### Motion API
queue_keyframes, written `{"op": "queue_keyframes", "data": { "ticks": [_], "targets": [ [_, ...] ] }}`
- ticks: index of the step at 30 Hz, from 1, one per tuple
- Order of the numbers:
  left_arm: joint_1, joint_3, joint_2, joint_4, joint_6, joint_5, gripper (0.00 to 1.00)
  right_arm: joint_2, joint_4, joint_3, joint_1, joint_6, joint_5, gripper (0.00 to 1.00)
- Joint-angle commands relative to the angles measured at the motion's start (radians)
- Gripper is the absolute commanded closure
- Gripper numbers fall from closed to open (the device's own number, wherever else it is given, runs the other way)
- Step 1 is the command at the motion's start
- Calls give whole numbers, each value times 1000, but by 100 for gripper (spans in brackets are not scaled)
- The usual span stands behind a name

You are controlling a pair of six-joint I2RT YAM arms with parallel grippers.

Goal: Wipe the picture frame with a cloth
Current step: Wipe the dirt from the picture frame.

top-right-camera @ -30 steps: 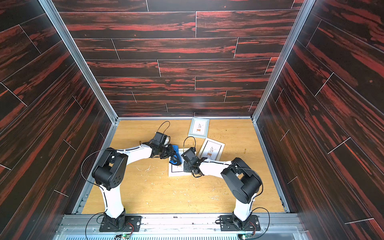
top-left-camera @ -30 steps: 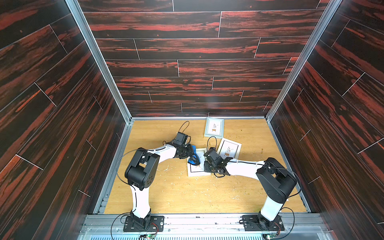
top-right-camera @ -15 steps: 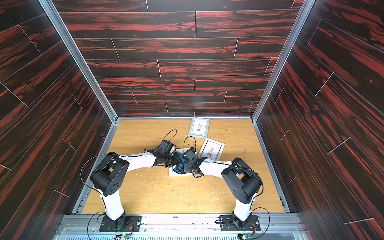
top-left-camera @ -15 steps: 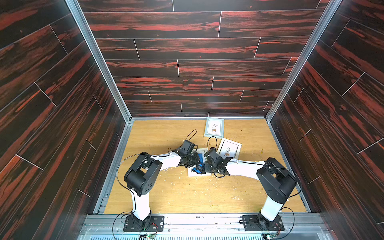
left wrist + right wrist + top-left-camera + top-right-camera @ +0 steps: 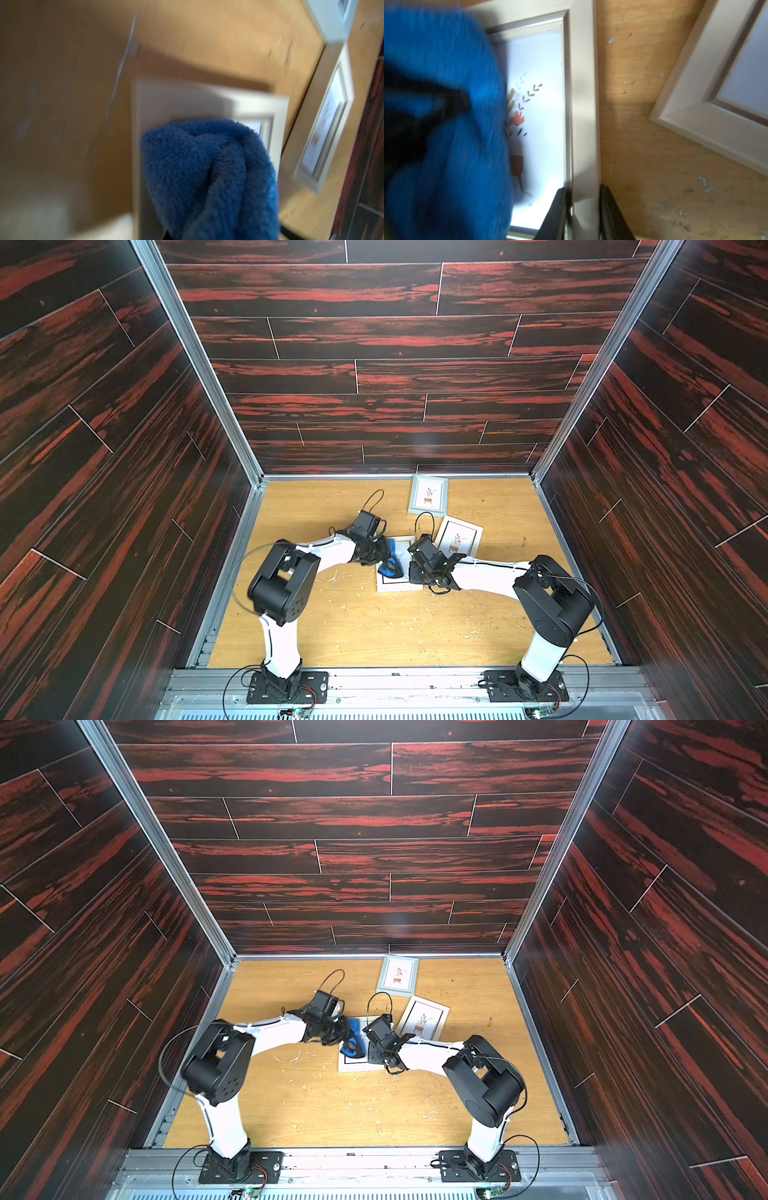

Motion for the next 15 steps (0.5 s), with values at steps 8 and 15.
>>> {"op": "queue_keyframes", "data": {
  "ticks": [8,15],
  "targets": [
    [76,192,117,-114,41,31,100,0,-64,14,-4,-9,36,100],
    [-2,-5,-41,-114,-5,-28,100,-5,-69,12,-7,-13,55,100]
  ]
}}
